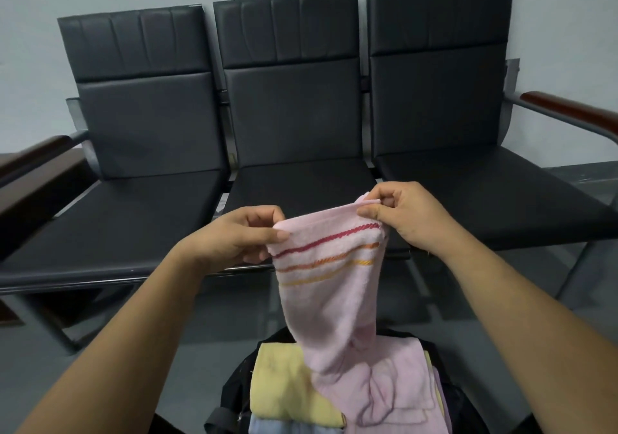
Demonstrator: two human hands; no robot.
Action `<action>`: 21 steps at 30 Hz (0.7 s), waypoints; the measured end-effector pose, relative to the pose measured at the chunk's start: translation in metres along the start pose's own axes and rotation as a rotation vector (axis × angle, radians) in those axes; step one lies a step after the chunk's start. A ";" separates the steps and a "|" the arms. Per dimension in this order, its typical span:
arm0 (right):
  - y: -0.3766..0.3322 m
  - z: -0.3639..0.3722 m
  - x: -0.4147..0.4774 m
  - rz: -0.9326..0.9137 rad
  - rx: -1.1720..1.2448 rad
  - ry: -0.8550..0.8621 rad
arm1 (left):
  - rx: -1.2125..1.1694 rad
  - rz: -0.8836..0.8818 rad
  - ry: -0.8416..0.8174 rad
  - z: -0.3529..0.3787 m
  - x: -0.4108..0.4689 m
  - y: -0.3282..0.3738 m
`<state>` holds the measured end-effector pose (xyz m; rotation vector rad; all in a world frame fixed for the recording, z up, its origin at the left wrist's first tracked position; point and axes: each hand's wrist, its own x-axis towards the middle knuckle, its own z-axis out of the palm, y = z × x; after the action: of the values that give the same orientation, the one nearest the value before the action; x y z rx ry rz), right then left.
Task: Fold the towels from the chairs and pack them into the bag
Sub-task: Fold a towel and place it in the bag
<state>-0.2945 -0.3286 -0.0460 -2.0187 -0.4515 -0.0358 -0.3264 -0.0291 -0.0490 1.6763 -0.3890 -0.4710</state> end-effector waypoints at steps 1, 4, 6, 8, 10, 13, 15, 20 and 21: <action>-0.001 0.000 0.000 -0.012 0.003 0.020 | 0.099 -0.007 0.018 0.000 -0.001 0.002; -0.004 0.002 -0.003 -0.029 -0.036 0.075 | 0.589 0.027 0.225 -0.001 -0.001 0.004; -0.008 0.006 -0.004 -0.050 -0.081 0.117 | 0.650 0.065 0.369 0.001 0.002 0.008; -0.015 0.006 -0.002 -0.061 -0.080 0.149 | 0.511 0.108 0.427 0.003 0.003 0.016; -0.026 -0.001 0.006 -0.062 -0.084 0.161 | 0.317 0.127 0.445 0.003 0.008 0.031; -0.055 -0.019 0.031 -0.077 -0.208 0.204 | 0.404 0.149 0.551 -0.008 0.014 0.071; -0.084 -0.033 0.047 -0.117 -0.066 0.278 | 0.446 0.238 0.619 -0.012 0.017 0.107; -0.171 -0.077 0.064 -0.203 0.981 0.102 | -0.111 0.546 0.406 -0.006 0.008 0.200; -0.177 -0.080 0.065 -0.169 0.906 0.101 | -0.005 0.502 0.408 -0.007 0.008 0.205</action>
<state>-0.2794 -0.3061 0.1571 -1.0834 -0.4616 -0.0287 -0.3139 -0.0587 0.1538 1.5508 -0.4825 0.2387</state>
